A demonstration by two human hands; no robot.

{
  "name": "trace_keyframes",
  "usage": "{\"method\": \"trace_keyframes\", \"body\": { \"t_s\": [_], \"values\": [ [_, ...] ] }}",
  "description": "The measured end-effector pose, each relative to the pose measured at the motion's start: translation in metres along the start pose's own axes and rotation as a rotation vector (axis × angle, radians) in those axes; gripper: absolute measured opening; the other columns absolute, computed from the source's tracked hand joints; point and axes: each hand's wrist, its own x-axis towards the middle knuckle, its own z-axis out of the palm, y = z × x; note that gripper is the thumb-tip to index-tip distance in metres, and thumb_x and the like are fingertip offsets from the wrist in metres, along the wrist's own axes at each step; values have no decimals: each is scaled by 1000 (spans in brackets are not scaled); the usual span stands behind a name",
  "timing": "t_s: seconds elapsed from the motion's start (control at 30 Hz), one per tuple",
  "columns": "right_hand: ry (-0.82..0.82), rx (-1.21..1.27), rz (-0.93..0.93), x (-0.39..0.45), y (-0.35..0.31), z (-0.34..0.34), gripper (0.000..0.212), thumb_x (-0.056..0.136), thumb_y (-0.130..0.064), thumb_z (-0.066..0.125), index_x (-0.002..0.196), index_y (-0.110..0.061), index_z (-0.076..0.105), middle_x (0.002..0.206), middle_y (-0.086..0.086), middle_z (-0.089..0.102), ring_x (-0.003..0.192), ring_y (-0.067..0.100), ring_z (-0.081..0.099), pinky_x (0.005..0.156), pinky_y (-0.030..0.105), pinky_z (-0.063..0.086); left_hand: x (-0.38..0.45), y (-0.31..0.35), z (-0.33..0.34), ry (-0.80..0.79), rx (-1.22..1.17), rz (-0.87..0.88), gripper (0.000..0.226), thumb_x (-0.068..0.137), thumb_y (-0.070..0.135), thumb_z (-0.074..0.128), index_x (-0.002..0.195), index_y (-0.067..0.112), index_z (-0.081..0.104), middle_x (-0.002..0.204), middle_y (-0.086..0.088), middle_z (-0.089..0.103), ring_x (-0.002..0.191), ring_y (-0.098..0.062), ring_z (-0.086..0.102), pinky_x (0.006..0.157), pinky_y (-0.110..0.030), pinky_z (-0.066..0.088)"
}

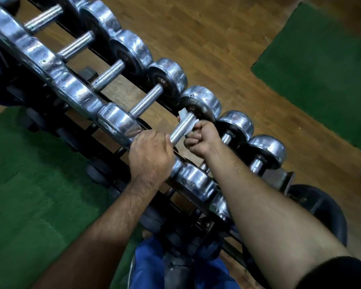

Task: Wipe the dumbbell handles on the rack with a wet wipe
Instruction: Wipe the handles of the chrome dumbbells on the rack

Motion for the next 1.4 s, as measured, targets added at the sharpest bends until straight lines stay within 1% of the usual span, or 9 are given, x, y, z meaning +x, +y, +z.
{"method": "trace_keyframes", "body": {
  "t_s": [0.2, 0.33, 0.53, 0.77, 0.93, 1.13, 1.23, 1.3, 1.4],
  "values": [
    [15, -176, 178, -9, 8, 2, 13, 74, -8, 35, 66, -16, 40, 45, -7, 29, 26, 2, 23, 31, 8, 21, -3, 4, -1, 68, -7, -3, 43, 96, 31, 33, 83, 7, 67, 80, -8, 63, 83, -26, 59, 82, -42, 47],
    [50, -71, 83, -14, 1, 10, 11, 68, -6, 35, 64, -13, 43, 54, -2, 41, 26, 2, 24, 31, 8, 19, -3, 3, 0, 88, 8, -4, 37, 96, 29, 38, 80, 9, 65, 77, -7, 62, 79, -26, 58, 78, -41, 46],
    [-27, -443, 249, -20, 5, 6, 11, 72, -10, 37, 64, -12, 43, 47, -4, 32, 28, 2, 23, 30, 8, 21, -2, 3, 4, 113, 25, 17, 27, 94, 24, 47, 78, 10, 63, 74, -8, 61, 74, -28, 57, 73, -40, 44],
    [13, -295, 154, -26, 19, 15, 16, 66, -7, 37, 53, -16, 36, 61, -5, 30, 28, 3, 24, 28, 10, 19, -3, 4, 0, 96, 16, 20, 30, 95, 27, 46, 79, 9, 64, 78, -9, 63, 78, -28, 59, 75, -40, 45],
    [64, -574, 184, -39, 9, 16, 35, 89, -14, 44, 54, -19, 40, 56, -8, 29, 31, 2, 28, 30, 11, 23, -5, 7, -4, 91, 103, 5, 33, 97, 29, 41, 83, 11, 65, 83, -8, 64, 86, -27, 60, 84, -41, 44],
    [13, -849, -81, -92, 0, -4, 12, 97, -22, 61, 93, -10, 62, 69, -1, 49, 40, 2, 36, 35, 14, 30, -28, 27, -5, 237, 96, 73, 26, 98, 24, 49, 110, 7, 65, 116, -11, 65, 124, -29, 53, 110, -47, 37],
    [-61, -1077, -335, -112, -12, -21, 16, 97, -15, 59, 104, -3, 67, 80, 14, 53, 43, 8, 38, 38, 18, 28, -54, 52, -1, 208, 6, 78, 26, 98, 24, 52, 111, 8, 66, 112, -9, 66, 115, -27, 57, 101, -43, 43],
    [-95, -1324, -523, -119, -18, -35, 17, 94, -12, 58, 105, -14, 70, 81, 6, 63, 51, 8, 49, 46, 23, 40, -70, 66, 5, 148, -55, 45, 27, 97, 26, 50, 110, 10, 67, 105, -5, 65, 103, -25, 58, 93, -42, 47],
    [-117, -1898, -827, -124, -20, -62, 34, 89, -25, 50, 119, -36, 63, 103, -12, 70, 89, 10, 64, 74, 32, 52, -88, 85, 16, 80, -98, -32, 22, 94, 22, 54, 109, 11, 68, 100, -3, 66, 97, -22, 58, 89, -39, 49]
  ]
}}
